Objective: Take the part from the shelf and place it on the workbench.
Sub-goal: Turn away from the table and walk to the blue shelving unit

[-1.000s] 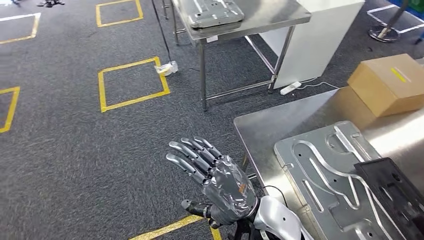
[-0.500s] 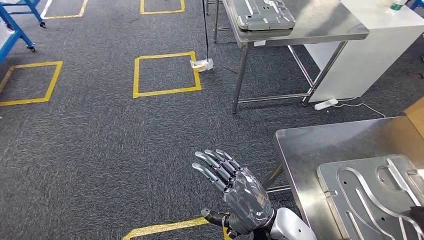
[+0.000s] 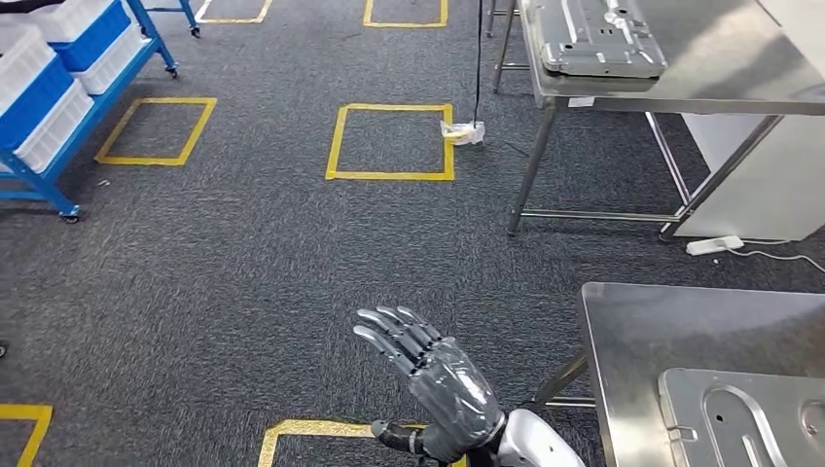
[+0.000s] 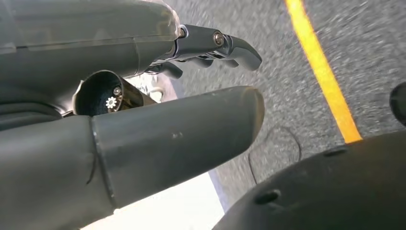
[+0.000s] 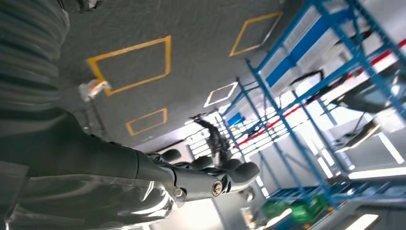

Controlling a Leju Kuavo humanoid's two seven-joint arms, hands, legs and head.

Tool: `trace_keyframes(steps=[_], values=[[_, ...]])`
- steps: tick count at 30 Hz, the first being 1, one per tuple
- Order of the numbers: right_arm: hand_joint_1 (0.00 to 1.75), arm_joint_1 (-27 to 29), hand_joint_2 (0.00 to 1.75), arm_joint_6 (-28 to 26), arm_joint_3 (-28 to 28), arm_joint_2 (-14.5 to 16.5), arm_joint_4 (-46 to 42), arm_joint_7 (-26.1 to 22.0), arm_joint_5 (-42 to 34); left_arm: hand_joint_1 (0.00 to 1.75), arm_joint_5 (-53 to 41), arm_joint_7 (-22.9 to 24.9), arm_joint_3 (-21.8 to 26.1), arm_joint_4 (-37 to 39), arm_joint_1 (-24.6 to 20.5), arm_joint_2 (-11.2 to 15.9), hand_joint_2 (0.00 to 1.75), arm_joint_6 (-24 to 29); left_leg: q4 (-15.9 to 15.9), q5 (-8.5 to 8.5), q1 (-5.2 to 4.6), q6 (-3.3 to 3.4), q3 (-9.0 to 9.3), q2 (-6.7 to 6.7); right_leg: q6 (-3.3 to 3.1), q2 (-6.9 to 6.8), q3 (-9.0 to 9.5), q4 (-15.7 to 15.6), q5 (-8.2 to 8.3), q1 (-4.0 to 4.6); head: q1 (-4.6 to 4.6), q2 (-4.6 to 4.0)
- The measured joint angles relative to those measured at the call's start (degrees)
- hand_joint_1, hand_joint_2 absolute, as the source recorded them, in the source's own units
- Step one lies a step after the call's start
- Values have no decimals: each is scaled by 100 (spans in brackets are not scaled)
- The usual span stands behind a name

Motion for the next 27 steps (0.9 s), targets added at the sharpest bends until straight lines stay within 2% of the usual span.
trace_keyframes(steps=[1,2,3,4,5,6,8,9,11,12,13,14,15,16,17,19,20,21,23,24,25,27], values=[[0,-56,175,16,41,98,90,8,15,0,-1,26,-3,0,1,1,0,-7,-178,134,11,-14,97,34,11,-86,11,8,-19,0,0,0],[0,-108,175,25,74,178,159,14,26,0,-6,47,-7,0,3,4,0,-5,-540,325,19,-20,297,112,28,-168,29,19,-44,0,0,0],[0,-155,175,28,102,240,209,19,30,0,-10,59,-15,0,4,7,0,3,-939,473,11,-9,515,259,52,-243,50,31,-75,10,0,0],[0,-197,175,34,127,287,251,25,32,0,-15,67,-27,0,3,9,0,9,-1259,582,-2,23,693,371,83,-309,68,45,-107,24,4,0],[0,-232,175,42,155,322,285,33,34,0,-19,76,-38,0,4,12,0,7,-1451,630,-18,63,797,447,114,-369,87,56,-134,40,8,0],[0,-261,175,51,182,347,314,40,34,0,-21,87,-47,0,6,15,0,-3,-1509,622,-39,107,822,464,143,-424,102,60,-152,54,12,0],[0,-311,175,68,225,387,359,60,36,0,-28,121,-54,0,15,24,0,-37,-1531,641,-40,187,819,321,200,-507,133,56,-182,51,15,0],[0,-337,175,73,242,404,380,67,38,0,-31,139,-54,0,15,26,0,-48,-1558,654,-32,225,830,259,228,-431,129,99,-231,37,18,0],[0,-374,175,78,279,421,412,79,40,0,-34,171,-56,0,1,36,0,-62,-1609,684,-8,293,854,131,263,-97,-41,504,-494,-2,22,0],[0,-378,175,79,295,419,431,81,40,0,-35,185,-58,0,-7,42,0,-66,-1613,685,-16,312,854,63,267,88,-213,868,-675,-13,25,0],[0,-376,175,80,308,414,451,85,40,0,-35,201,-62,0,-13,49,0,-70,-1611,684,-24,324,851,-11,267,186,-416,1260,-834,-18,25,0],[0,-373,175,80,317,409,474,89,40,0,-35,215,-71,0,-15,54,0,-74,-1607,681,-32,329,851,-96,266,230,-589,1561,-909,-18,25,0],[0,-372,175,80,324,405,494,91,40,0,-35,226,-83,0,-13,57,0,-77,-1598,678,-39,331,854,-188,258,251,-683,1674,-865,-17,25,0],[0,-375,175,80,329,404,508,93,40,0,-35,233,-95,0,-11,58,0,-80,-1587,674,-43,328,860,-283,243,273,-677,1571,-709,-16,25,0],[0,-379,175,79,333,404,517,94,40,0,-35,237,-106,0,-10,58,0,-84,-1573,668,-43,322,867,-380,218,323,-576,1265,-465,-16,25,0],[0,-391,175,77,339,404,526,95,40,0,-35,237,-120,4,-13,56,0,-89,-1544,654,-38,297,862,-547,165,596,-301,541,-88,-22,23,0],[0,-397,175,75,341,403,531,96,40,0,-35,237,-126,6,-14,55,0,-90,-1534,655,-30,272,844,-618,150,711,-212,310,-10,-21,24,0],[0,-402,175,74,342,403,536,98,40,0,-35,236,-132,8,-9,54,0,-91,-1533,662,-16,241,820,-681,143,783,-178,210,-8,-15,24,0],[0,-417,175,73,346,407,543,103,40,0,-35,236,-138,9,16,55,0,-89,-1552,686,7,164,784,-809,119,684,-148,140,3,-19,25,0],[0,-424,175,71,348,412,544,107,40,0,-35,234,-139,9,29,57,0,-82,-1532,669,2,137,766,-766,94,608,-115,88,23,-27,22,0],[0,-425,175,62,349,414,539,112,35,0,-35,233,-141,9,32,58,0,-68,-1438,603,-10,115,717,-638,60,522,-76,33,46,-40,10,0],[0,-375,175,28,346,356,491,108,-16,0,-35,231,-149,9,16,59,0,-35,-915,305,-31,85,463,-242,18,335,-23,-32,65,-31,-13,0]])
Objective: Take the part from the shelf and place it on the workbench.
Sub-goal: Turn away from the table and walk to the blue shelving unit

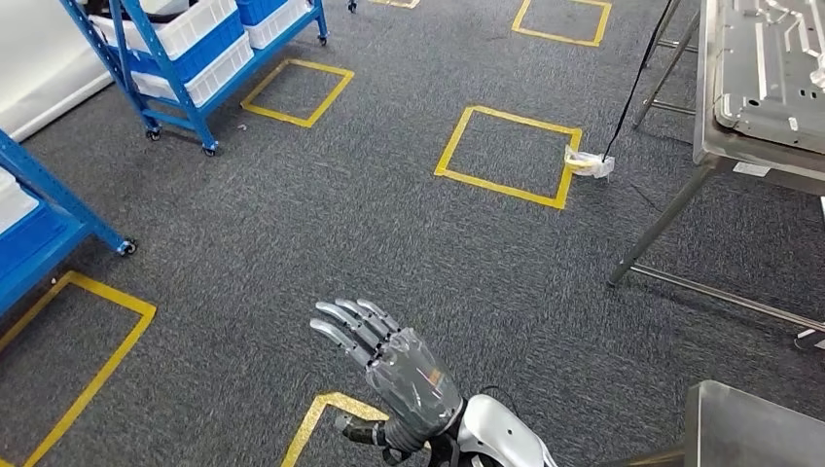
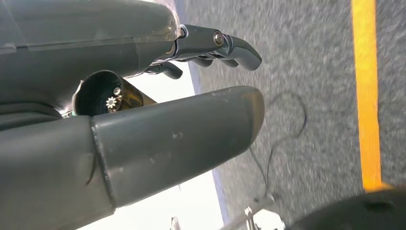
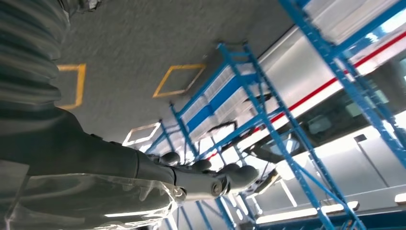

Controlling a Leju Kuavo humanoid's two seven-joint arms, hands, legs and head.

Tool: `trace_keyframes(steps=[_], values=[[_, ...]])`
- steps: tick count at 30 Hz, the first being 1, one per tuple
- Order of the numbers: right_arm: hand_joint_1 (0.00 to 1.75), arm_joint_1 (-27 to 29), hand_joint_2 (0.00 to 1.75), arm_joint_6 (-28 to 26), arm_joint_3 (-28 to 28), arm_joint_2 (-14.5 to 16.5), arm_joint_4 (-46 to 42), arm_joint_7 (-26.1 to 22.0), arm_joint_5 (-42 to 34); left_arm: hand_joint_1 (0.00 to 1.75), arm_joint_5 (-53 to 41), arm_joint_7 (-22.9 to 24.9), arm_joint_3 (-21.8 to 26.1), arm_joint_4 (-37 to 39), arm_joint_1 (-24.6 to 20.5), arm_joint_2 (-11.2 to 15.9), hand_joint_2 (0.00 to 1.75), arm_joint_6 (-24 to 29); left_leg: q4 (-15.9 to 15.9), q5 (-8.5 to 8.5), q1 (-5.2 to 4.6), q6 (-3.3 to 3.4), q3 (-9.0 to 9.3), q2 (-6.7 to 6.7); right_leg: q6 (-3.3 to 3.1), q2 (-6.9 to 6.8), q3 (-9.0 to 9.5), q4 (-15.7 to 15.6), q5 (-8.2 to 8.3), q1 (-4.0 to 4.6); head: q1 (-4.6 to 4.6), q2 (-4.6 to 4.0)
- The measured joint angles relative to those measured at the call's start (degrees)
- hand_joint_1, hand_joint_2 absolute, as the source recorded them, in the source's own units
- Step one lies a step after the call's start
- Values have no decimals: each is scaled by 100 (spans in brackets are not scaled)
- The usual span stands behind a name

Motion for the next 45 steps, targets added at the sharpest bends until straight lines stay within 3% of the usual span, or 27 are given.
trace_keyframes(steps=[2,3,4,5,7,9,11,13,14,16,18,19,20,22,23,25,27,29,31,33,34,36,38,40,42,43,45], values=[[0,137,175,-44,-48,-220,-133,-51,-131,0,1,-10,-18,0,-12,-9,0,16,690,-291,7,-32,-343,205,-7,-210,12,6,-24,19,-11,0],[0,219,175,-60,-106,-376,-220,-100,-211,0,2,-17,-28,0,-8,-14,0,16,855,-313,17,-46,-423,245,-1,-315,15,16,-42,23,-12,0],[0,287,175,-70,-175,-523,-304,-151,-278,0,3,-24,-35,0,-1,-19,0,3,800,-227,29,-57,-386,275,8,-404,19,28,-60,23,-13,0],[0,333,175,-68,-246,-650,-379,-201,-329,0,4,-25,-40,0,6,-19,0,-23,528,-57,41,-63,-231,323,24,-478,26,44,-80,20,-13,0],[0,368,175,-45,-348,-811,-497,-277,-380,0,4,-19,-43,1,5,-16,0,-91,-223,229,35,-46,184,555,76,-584,43,86,-129,28,-13,0],[0,371,175,-16,-410,-905,-580,-311,-391,0,4,-13,-44,2,-11,-14,0,-132,-582,297,-2,24,373,691,141,-660,62,113,-165,52,-10,0],[0,368,175,2,-445,-963,-641,-324,-392,0,4,-14,-46,2,-15,-14,0,-140,-594,298,-27,106,368,588,201,-743,93,108,-182,59,-9,0],[0,355,175,11,-467,-1007,-691,-327,-394,0,3,-25,-50,2,-16,-15,0,-126,-640,325,-15,180,397,469,265,-646,95,206,-286,27,-8,0],[0,351,175,15,-477,-1034,-714,-327,-400,0,3,-34,-54,2,-24,-14,0,-117,-665,343,-1,216,410,406,288,-502,16,409,-424,10,-3,0],[0,354,175,22,-491,-1089,-739,-327,-420,0,2,-53,-68,2,-36,-12,0,-109,-678,366,-3,262,402,277,298,-190,-335,1129,-801,-2,5,0],[0,361,175,35,-496,-1135,-744,-327,-442,0,2,-67,-85,2,-37,-11,0,-108,-669,373,-19,274,383,120,287,-89,-671,1736,-978,3,7,0],[0,362,175,41,-498,-1152,-745,-327,-447,0,2,-72,-91,2,-33,-11,0,-108,-660,374,-27,276,381,34,270,-71,-706,1754,-889,5,7,0],[0,361,175,44,-500,-1168,-749,-327,-450,0,2,-75,-95,2,-30,-11,0,-108,-648,374,-32,275,383,-56,243,-37,-632,1543,-693,8,7,0],[0,357,175,48,-501,-1186,-760,-327,-450,0,3,-80,-97,3,-31,-15,0,-109,-626,375,-40,262,378,-223,174,195,-320,778,-257,7,6,0],[0,352,175,53,-501,-1188,-765,-324,-448,0,4,-81,-97,3,-36,-16,0,-110,-614,380,-39,244,363,-298,150,331,-196,460,-136,5,6,0],[0,322,175,86,-499,-1164,-765,-297,-414,0,16,-84,-96,4,-30,-10,0,-115,-613,403,-18,174,315,-432,129,465,-109,210,-107,17,7,0],[0,256,175,134,-468,-1058,-756,-223,-331,0,41,-85,-95,4,-5,12,0,-120,-630,426,4,96,268,-534,102,331,-77,150,-78,14,8,0],[0,158,175,182,-370,-823,-693,-81,-182,0,76,-80,-92,7,1,41,0,-127,-441,298,-18,40,162,-316,47,169,-36,75,-36,-14,-10,0],[0,64,175,214,-214,-544,-572,65,-32,0,105,-68,-88,9,-15,56,0,-136,179,-36,-27,-3,-134,52,5,-19,-21,44,-26,-8,-31,0],[0,15,175,221,-82,-370,-468,140,40,0,118,-60,-85,9,-25,56,0,-139,796,-260,-9,-46,-445,197,-8,-233,-17,52,-45,10,-34,0],[0,-5,175,221,-43,-325,-429,157,53,0,121,-56,-85,9,-22,56,0,-137,854,-225,1,-64,-473,229,-8,-338,-15,60,-61,13,-34,0],[0,-62,175,220,-1,-245,-365,171,59,0,122,-44,-84,9,-2,57,0,-131,328,110,20,-85,-179,332,13,-511,-1,93,-106,11,-34,0],[0,-110,175,216,30,-174,-326,175,58,0,122,-32,-81,9,6,57,0,-127,-376,346,-6,-47,211,543,61,-640,20,137,-164,26,-33,0],[0,-130,175,211,47,-148,-310,179,53,0,122,-28,-78,10,6,57,0,-130,-600,352,-46,26,322,618,118,-738,38,154,-195,47,-31,0],[0,-155,175,208,55,-136,-300,181,49,0,122,-26,-66,11,24,57,0,-132,-618,378,-38,95,316,504,176,-793,58,149,-212,50,-31,0],[0,-171,175,206,59,-127,-296,182,48,0,121,-22,-57,11,31,57,0,-132,-645,393,-25,129,325,450,206,-715,56,186,-253,40,-28,0],[0,-193,175,199,67,-113,-295,184,44,0,108,-7,-45,11,21,57,0,-132,-694,427,7,197,346,342,250,-401,-95,548,-500,11,-22,0]])
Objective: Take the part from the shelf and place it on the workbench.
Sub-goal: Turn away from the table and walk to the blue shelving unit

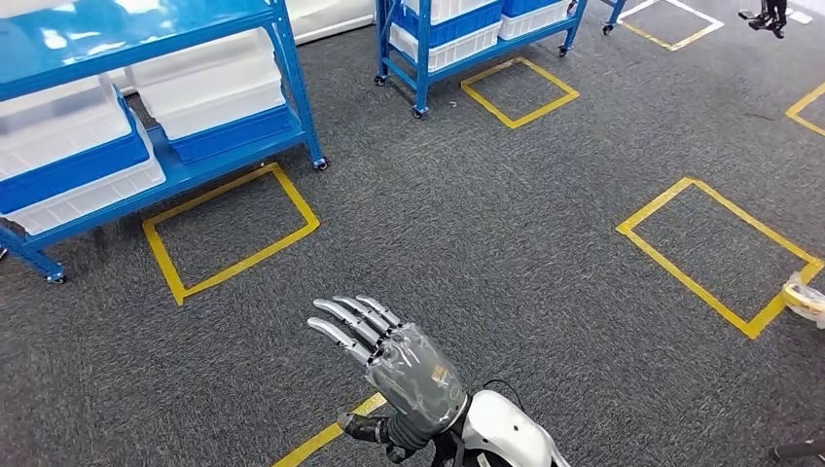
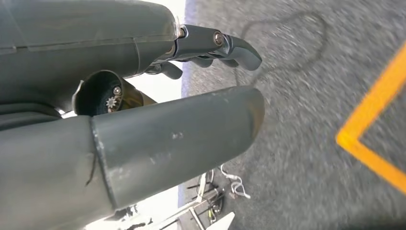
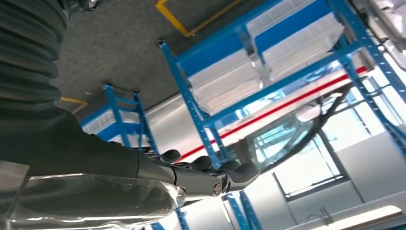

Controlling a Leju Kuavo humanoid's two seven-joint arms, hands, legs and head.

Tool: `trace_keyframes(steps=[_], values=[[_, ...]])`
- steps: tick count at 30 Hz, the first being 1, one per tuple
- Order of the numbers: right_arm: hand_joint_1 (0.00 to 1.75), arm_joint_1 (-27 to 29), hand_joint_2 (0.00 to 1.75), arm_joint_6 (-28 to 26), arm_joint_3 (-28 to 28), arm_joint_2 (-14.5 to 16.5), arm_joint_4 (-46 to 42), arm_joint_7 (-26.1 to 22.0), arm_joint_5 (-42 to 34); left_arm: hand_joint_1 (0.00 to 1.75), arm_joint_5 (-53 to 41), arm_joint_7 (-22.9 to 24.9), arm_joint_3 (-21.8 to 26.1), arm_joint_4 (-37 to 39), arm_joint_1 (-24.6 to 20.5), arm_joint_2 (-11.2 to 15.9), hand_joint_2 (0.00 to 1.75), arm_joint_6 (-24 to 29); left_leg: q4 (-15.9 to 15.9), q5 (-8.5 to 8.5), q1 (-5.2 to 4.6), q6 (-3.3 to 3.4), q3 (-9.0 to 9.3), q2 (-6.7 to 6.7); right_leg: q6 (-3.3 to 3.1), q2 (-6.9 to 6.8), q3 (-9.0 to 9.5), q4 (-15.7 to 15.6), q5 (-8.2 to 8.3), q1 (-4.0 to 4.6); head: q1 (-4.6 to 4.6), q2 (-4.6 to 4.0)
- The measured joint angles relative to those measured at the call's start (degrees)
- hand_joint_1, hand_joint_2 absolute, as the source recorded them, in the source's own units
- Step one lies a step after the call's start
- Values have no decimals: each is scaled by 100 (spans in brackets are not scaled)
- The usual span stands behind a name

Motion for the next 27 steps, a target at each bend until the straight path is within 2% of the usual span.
trace_keyframes(steps=[1,2,3,4,5,6,8,10,12,13,15,16,17,18,19,20,21,23,24,25,27], values=[[0,2,175,-3,3,-2,4,4,-2,0,-13,7,1,0,-12,1,0,-1,-3,6,-4,18,-7,-59,5,163,-161,343,-180,-9,4,0],[0,9,175,-5,7,-7,8,8,-6,0,-27,11,1,0,-23,2,0,-1,-1,11,-7,32,-19,-125,6,250,-358,730,-349,-11,5,0],[0,18,175,-9,10,-18,13,11,-17,0,-42,11,1,0,-30,2,0,-2,3,13,-11,38,-28,-204,6,291,-525,1040,-438,-11,7,0],[0,25,175,-20,12,-40,15,3,-52,0,-55,10,0,0,-32,-2,0,-3,11,15,-14,41,-34,-284,2,310,-610,1176,-416,-10,7,0],[0,36,175,-43,10,-96,2,-19,-116,0,-63,9,-1,0,-31,-9,0,-5,24,16,-15,40,-37,-367,-8,328,-594,1100,-285,-9,7,0],[0,59,175,-75,-3,-188,-32,-59,-212,0,-70,10,-5,0,-31,-21,0,-6,39,16,-15,38,-37,-453,-26,369,-476,822,-74,-9,7,0],[0,168,175,-148,-124,-507,-182,-216,-481,0,-82,12,-24,0,-39,-58,0,-3,73,18,-15,21,-55,-616,-74,632,-153,77,273,-19,5,0],[0,330,175,-182,-356,-877,-361,-430,-707,0,-89,15,-45,0,-47,-83,0,-3,87,36,0,-37,-98,-767,-101,817,9,-311,360,-13,5,0],[0,431,175,-173,-542,-1122,-471,-582,-795,0,-89,22,-52,0,-29,-82,0,-17,70,67,18,-120,-137,-887,-126,736,34,-369,373,-4,6,0],[0,445,175,-157,-591,-1182,-503,-617,-804,0,-88,26,-52,0,-20,-78,0,-24,84,56,16,-150,-153,-835,-148,672,55,-406,395,-14,4,0],[0,458,175,-112,-648,-1238,-553,-647,-804,0,-88,27,-52,0,-36,-70,0,-26,378,-141,-2,-196,-296,-519,-202,510,96,-477,434,-46,-13,0],[0,466,175,-91,-664,-1259,-564,-651,-800,0,-88,25,-52,0,-54,-68,0,-25,686,-320,-3,-213,-435,-319,-220,415,106,-488,437,-38,-21,0],[0,475,175,-74,-676,-1279,-572,-654,-798,0,-89,20,-53,0,-69,-68,0,-22,1061,-512,2,-235,-609,-199,-236,317,106,-489,432,-30,-27,0],[0,478,175,-62,-682,-1298,-572,-655,-795,0,-89,13,-53,0,-76,-67,0,-19,1390,-644,12,-256,-758,-144,-244,216,106,-488,426,-21,-27,0],[0,480,175,-53,-688,-1311,-572,-655,-794,0,-91,7,-54,0,-78,-67,0,-15,1568,-684,19,-274,-829,-112,-244,120,108,-486,418,-15,-27,0],[0,479,131,-46,-693,-1321,-572,-655,-796,0,-92,1,-53,0,-75,-66,0,-10,1544,-622,25,-285,-794,-84,-239,29,114,-483,407,-12,-27,0],[0,479,87,-40,-697,-1327,-572,-654,-798,0,-93,-3,-53,0,-69,-66,0,-7,1300,-472,28,-286,-641,-41,-228,-53,127,-480,394,-11,-27,0],[0,481,0,-34,-716,-1340,-573,-652,-813,0,-100,-12,-52,0,-64,-62,0,-2,520,-171,12,-248,-175,119,-182,-173,153,-469,351,0,-27,0],[0,481,0,-28,-732,-1349,-573,-644,-819,0,-104,-19,-52,0,-62,-60,0,-1,231,-97,-5,-212,-9,179,-151,-220,159,-463,330,10,-24,0],[0,480,0,-22,-753,-1357,-574,-629,-824,0,-106,-25,-52,0,-55,-57,0,0,76,-84,-24,-175,77,212,-118,-254,164,-459,314,20,-22,0],[0,481,0,-5,-798,-1375,-576,-582,-825,0,-108,-33,-52,0,-28,-56,0,0,30,-103,-50,-108,87,168,-60,-309,197,-483,312,32,-20,0]])
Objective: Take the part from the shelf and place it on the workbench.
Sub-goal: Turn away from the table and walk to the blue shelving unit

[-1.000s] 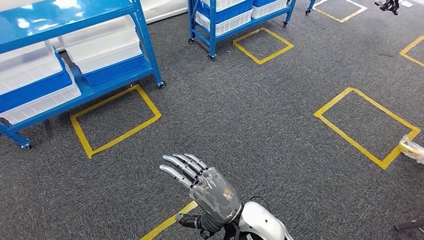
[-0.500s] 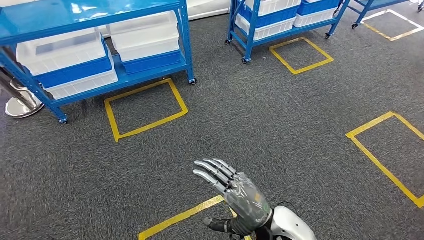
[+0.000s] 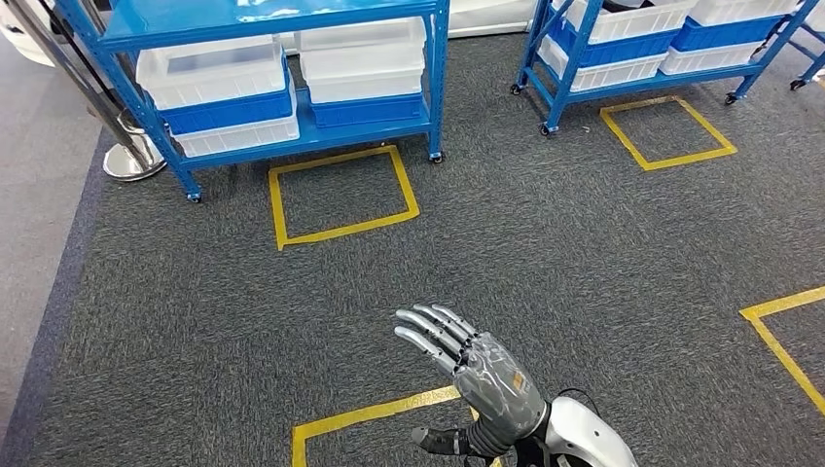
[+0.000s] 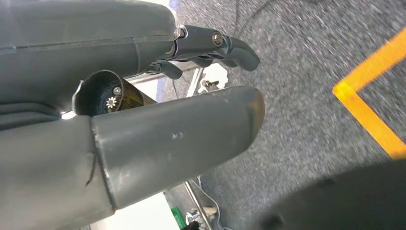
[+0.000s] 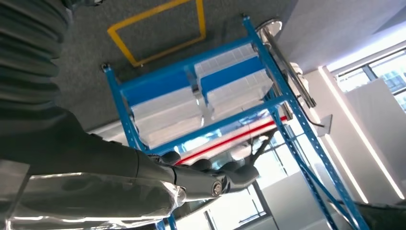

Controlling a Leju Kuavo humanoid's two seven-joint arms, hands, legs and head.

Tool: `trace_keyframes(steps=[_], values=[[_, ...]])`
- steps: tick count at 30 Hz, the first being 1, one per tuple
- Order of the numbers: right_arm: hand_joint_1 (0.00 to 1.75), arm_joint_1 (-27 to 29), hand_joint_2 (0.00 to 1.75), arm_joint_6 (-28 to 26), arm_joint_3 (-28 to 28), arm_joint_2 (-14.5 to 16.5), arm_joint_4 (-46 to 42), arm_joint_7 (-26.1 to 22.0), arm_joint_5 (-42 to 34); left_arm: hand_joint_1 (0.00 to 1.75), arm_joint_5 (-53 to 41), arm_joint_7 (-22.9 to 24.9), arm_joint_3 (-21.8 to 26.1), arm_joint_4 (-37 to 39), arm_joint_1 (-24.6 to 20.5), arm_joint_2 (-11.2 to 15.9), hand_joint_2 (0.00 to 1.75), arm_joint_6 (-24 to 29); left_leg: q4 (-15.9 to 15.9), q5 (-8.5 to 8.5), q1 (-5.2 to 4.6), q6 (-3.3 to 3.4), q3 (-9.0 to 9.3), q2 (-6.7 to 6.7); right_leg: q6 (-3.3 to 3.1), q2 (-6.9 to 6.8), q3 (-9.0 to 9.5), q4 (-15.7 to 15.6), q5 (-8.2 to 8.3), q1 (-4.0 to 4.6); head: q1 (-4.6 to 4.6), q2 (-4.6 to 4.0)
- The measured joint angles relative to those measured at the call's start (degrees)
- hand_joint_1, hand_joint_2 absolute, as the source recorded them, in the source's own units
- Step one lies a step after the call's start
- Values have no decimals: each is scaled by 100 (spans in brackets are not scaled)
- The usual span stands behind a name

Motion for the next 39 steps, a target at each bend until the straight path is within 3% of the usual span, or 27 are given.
trace_keyframes(steps=[1,5,9,11,14,17,18,20,22,23,24,25,28,30,33,35,37,39], values=[[0,12,0,4,-25,-15,-1,25,0,0,0,-3,0,0,11,-1,0,0,-34,14,5,12,22,-16,6,4,31,-29,6,7,2,0],[0,73,0,11,-136,-87,3,76,-7,0,0,-28,0,0,14,-2,0,0,-127,49,15,15,108,-40,-198,70,109,-122,34,7,17,0],[0,115,0,19,-189,-118,7,96,-5,0,0,-38,-1,0,-4,-2,0,0,-104,13,-10,63,108,-30,-179,98,117,-128,38,-13,19,0],[0,143,0,73,-218,-140,16,182,5,0,0,-44,-1,0,-12,-2,0,0,-93,3,-19,79,107,-26,-112,107,118,-133,41,-25,19,0],[0,194,0,291,-332,-186,128,524,-9,0,0,-73,-3,0,-17,0,0,0,-72,-9,-36,95,98,-23,45,111,123,-147,43,-49,18,0],[0,305,0,449,-580,-186,524,831,-84,0,0,-131,-23,0,-18,14,0,-1,-95,-24,-56,181,97,-47,168,71,162,-217,62,-73,18,0],[0,357,0,450,-694,-166,713,868,-91,0,0,-149,-34,1,-16,16,0,-2,-156,-2,-41,214,127,-67,203,107,181,-212,47,-79,22,0],[0,469,0,390,-938,-92,1121,897,-56,0,0,-168,-51,2,-20,14,0,-6,-290,64,5,255,206,-109,214,332,68,73,-138,-77,29,0],[0,599,0,325,-1180,17,1561,935,9,0,0,-170,-63,2,-29,13,0,-15,-330,82,23,271,220,-150,207,568,-313,796,-482,-99,29,0],[0,666,0,310,-1313,87,1810,955,34,0,0,-172,-74,2,-31,13,0,-19,-325,75,26,267,219,-180,212,608,-527,1161,-604,-112,29,0],[0,727,0,302,-1446,151,2053,967,48,0,0,-173,-86,2,-32,13,0,-22,-310,62,31,253,220,-212,224,622,-675,1376,-619,-128,29,0],[0,771,0,294,-1570,209,2273,971,55,0,0,-175,-97,2,-31,13,0,-24,-284,41,41,228,224,-246,238,626,-725,1381,-519,-150,28,0],[0,808,0,263,-1804,336,2712,959,77,0,0,-176,-126,2,-31,19,0,-24,-123,-84,82,95,223,-314,290,645,-403,481,57,-215,32,0],[0,820,0,253,-1874,412,2886,959,85,0,0,-176,-143,2,-35,28,0,-24,-25,-169,79,-12,190,-339,238,682,-283,171,134,-207,30,0],[0,832,0,283,-1973,528,3077,977,94,0,0,-176,-152,2,-37,33,0,-24,1,-227,103,-124,201,-344,72,696,-269,203,65,-165,26,0],[0,804,87,307,-2120,630,3303,966,92,0,0,-172,-158,2,-40,31,0,-25,263,-368,122,-168,104,-300,-21,680,-213,191,42,-159,26,0],[0,760,175,293,-2296,736,3628,905,92,0,0,-165,-162,2,-47,27,0,-26,979,-658,121,-183,-284,-257,-88,650,-168,186,-1,-128,25,0],[0,687,175,216,-2485,849,4030,818,134,0,0,-162,-164,2,-48,26,0,-26,1637,-800,109,-166,-719,-249,-132,633,-114,187,-58,-79,24,0]])
